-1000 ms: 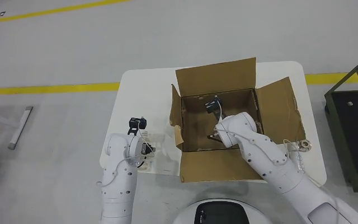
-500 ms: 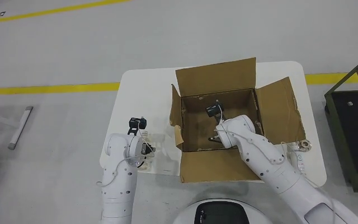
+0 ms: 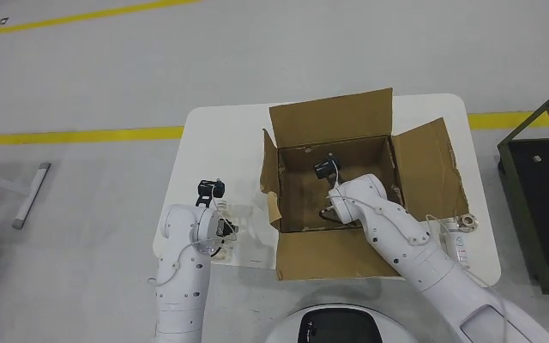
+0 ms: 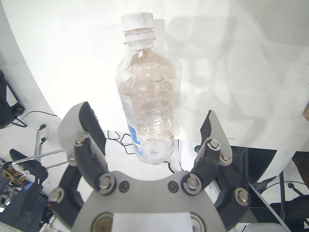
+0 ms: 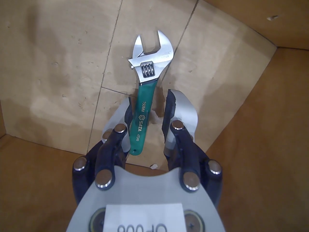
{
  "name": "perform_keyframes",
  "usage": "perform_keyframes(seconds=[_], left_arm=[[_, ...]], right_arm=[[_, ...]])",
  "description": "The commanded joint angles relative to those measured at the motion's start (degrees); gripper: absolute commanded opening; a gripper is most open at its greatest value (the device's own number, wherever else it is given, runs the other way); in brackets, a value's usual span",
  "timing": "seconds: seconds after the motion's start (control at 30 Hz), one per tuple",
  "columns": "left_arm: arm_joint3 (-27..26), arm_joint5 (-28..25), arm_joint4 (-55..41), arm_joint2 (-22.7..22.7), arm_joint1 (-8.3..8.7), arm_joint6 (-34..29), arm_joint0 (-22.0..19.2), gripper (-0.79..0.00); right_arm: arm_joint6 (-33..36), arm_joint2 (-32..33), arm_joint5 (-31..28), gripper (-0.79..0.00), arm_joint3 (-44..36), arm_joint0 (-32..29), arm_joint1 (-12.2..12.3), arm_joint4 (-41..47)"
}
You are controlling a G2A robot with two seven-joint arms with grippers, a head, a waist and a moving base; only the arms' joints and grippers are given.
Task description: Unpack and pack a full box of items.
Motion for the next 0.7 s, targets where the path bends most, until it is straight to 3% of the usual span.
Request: perform_keyframes(seconds=[0.0,0.33,0.67], left_arm=[[0.00,0.00,0.00,0.00,0.00,0.00,0.00,0.000],[0.00,0.00,0.00,0.00,0.00,0.00,0.00,0.000],[0.00,0.00,0.00,0.00,0.00,0.00,0.00,0.000]], right_arm=[[-0.17,-0.16,-0.04,-0.453,0.57,0.21,-0.23,0.10],[-0.28,-0.75,-0.50,-0.462,3.39,1.54,-1.23,-0.38],[-0.41,-0.82,-0.77,-0.545,5.19,1.97,-2.06,-0.66]])
